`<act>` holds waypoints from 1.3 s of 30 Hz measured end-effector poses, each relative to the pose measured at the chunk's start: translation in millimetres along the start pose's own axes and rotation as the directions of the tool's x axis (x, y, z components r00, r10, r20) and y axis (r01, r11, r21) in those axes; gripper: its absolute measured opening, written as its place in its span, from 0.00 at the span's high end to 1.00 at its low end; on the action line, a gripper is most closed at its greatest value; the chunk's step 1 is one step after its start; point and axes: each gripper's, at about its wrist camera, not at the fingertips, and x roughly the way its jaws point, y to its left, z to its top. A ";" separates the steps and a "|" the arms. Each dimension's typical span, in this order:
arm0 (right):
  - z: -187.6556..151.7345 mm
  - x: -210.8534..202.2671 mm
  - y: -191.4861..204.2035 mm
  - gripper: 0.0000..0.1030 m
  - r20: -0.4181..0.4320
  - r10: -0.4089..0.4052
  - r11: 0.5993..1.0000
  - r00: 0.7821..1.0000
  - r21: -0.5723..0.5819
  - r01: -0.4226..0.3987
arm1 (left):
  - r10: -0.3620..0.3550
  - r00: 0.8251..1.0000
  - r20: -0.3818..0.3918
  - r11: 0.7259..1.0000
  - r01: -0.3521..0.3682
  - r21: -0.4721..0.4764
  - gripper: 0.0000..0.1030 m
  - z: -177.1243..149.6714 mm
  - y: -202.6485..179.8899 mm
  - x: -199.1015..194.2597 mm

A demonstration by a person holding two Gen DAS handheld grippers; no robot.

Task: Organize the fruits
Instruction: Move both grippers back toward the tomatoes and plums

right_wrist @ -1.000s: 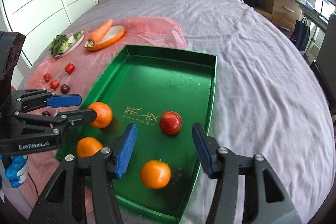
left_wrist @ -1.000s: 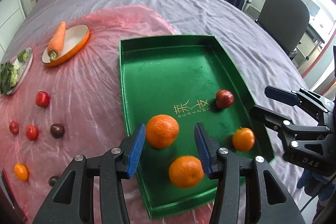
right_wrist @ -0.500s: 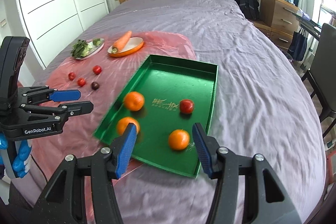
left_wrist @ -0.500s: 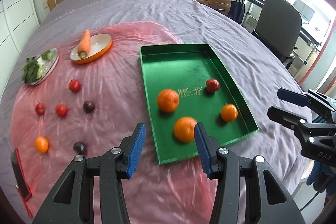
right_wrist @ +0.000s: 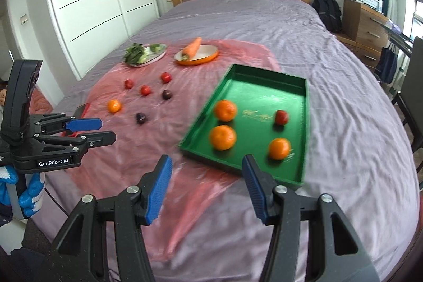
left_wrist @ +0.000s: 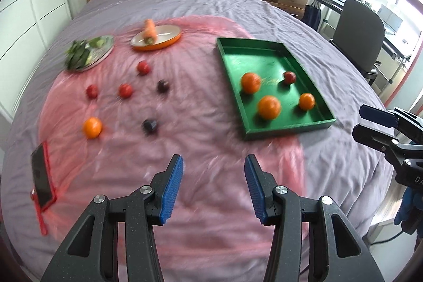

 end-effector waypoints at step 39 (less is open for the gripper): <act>75.7 201.2 111.1 0.26 -0.193 0.163 0.976 0.968 -0.114 -0.187 | -0.029 0.999 -0.036 0.968 0.019 -0.249 0.73 61.4 180.8 118.9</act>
